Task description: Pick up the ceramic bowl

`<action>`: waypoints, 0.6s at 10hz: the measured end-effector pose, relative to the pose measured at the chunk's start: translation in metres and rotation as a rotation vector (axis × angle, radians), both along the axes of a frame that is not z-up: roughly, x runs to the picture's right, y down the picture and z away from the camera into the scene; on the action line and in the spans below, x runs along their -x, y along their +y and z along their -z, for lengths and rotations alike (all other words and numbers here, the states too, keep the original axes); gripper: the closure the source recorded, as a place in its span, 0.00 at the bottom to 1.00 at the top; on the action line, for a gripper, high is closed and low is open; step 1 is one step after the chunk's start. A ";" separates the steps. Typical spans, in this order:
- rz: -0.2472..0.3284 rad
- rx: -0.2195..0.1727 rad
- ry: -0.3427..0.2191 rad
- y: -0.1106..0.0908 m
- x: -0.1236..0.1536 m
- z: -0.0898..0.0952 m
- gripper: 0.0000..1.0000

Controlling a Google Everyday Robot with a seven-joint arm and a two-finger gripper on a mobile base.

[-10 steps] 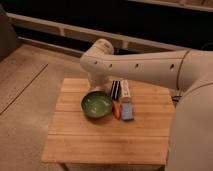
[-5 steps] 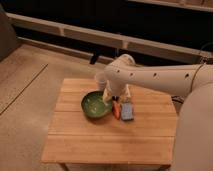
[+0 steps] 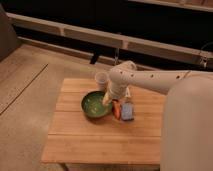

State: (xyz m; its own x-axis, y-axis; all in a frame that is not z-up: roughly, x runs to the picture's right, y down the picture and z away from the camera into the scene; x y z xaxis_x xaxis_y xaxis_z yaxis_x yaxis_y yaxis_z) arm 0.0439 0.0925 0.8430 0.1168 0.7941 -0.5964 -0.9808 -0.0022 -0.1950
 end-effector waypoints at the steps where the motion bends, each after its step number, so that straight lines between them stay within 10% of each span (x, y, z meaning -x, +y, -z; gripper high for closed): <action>1: -0.005 0.019 -0.019 0.005 0.003 -0.009 0.35; 6: 0.014 0.158 -0.141 0.043 0.039 -0.046 0.35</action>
State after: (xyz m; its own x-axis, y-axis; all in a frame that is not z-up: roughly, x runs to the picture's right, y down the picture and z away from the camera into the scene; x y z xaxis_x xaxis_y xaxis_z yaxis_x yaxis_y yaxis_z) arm 0.0047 0.1359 0.8894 0.2182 0.6898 -0.6904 -0.9440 -0.0304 -0.3286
